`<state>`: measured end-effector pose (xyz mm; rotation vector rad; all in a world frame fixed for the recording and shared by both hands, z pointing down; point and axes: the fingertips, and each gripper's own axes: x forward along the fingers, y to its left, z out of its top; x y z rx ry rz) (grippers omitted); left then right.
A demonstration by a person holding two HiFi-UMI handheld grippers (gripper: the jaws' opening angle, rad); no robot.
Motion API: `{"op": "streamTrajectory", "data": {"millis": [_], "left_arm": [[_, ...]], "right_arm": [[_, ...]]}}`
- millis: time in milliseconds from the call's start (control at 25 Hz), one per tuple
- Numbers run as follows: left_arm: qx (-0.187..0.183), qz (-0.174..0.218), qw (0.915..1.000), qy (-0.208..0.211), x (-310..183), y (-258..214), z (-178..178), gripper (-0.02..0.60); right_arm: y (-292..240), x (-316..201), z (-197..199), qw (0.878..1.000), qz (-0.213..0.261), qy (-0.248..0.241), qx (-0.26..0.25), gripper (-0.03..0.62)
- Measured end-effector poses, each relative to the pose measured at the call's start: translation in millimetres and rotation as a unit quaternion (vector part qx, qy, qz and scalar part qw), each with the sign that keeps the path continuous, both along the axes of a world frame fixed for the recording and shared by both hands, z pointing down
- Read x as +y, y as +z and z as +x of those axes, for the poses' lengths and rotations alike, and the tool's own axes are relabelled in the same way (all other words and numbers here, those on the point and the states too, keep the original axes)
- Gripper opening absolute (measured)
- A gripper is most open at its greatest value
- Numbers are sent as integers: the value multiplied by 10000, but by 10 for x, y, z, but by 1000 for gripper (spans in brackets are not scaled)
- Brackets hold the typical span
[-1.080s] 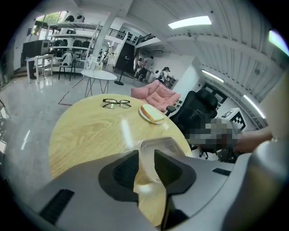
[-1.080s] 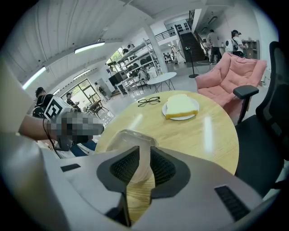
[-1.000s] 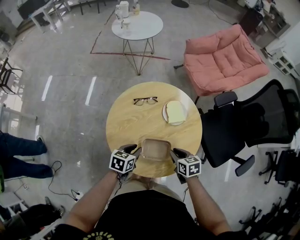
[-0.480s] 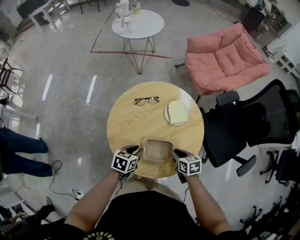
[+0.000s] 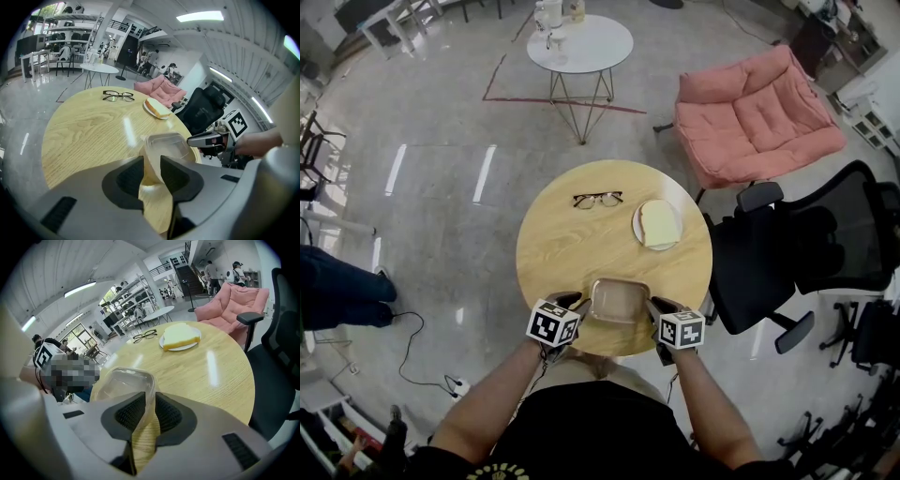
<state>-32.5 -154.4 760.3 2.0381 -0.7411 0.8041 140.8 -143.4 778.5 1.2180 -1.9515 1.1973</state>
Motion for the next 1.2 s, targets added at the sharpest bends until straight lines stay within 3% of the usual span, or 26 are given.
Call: {"op": "streamTrajectory", "data": {"millis": [520, 1200], "left_arm": [[31, -175, 9998, 55, 45, 115, 92, 123], [-57, -184, 9998, -58, -26, 161, 147, 74]], "right_arm": [[44, 0, 17, 9988, -151, 450, -127, 64], [9, 53, 20, 9985, -224, 467, -186, 57]]}}
